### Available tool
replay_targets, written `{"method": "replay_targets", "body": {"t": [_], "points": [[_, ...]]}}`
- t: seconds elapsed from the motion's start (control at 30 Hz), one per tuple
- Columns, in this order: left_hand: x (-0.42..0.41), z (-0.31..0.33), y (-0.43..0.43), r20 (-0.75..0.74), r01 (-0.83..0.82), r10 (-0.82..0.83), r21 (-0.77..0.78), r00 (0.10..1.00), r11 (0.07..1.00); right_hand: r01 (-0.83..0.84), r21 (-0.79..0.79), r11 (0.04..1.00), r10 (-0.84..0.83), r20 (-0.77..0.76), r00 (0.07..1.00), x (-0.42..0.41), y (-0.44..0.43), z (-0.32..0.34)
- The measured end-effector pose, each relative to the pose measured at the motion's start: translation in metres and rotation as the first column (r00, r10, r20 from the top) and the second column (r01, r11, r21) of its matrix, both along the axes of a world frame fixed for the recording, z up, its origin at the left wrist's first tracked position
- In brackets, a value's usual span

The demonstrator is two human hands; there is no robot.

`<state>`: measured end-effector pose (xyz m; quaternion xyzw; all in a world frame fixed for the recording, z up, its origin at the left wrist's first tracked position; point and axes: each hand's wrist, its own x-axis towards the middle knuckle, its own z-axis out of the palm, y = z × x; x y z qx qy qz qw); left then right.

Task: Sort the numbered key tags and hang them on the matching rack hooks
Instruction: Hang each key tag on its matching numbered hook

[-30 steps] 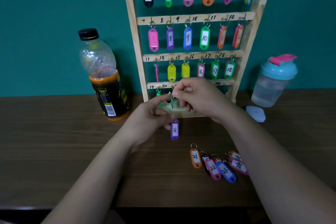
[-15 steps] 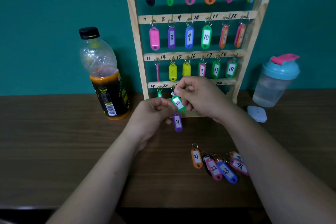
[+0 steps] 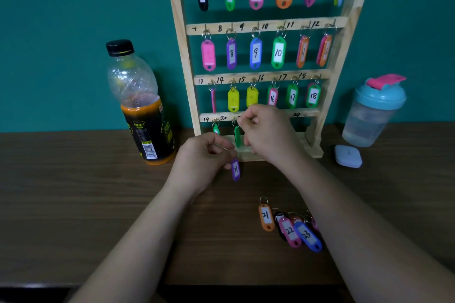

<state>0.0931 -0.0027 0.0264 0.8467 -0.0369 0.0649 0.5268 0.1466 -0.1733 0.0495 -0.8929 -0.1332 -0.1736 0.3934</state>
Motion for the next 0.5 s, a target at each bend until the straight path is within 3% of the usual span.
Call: {"method": "replay_targets", "body": {"t": [0.3,0.4,0.5], "points": [[-0.003,0.008,0.004,0.033,0.031,-0.029,-0.06,0.999,0.998,0.035,-0.049,0.998,-0.031,0.082,0.996,-0.008,-0.001,-0.001],[-0.006,0.014,0.001,0.054,0.059,-0.054,-0.094,0.997,0.994,-0.052,-0.02,0.998,0.053,0.1,0.994,-0.019,-0.008,0.004],[-0.007,0.017,-0.003,0.075,0.077,-0.068,-0.119,0.995,0.99,-0.176,-0.032,0.984,0.177,0.018,0.984,-0.03,-0.017,0.004]]}}
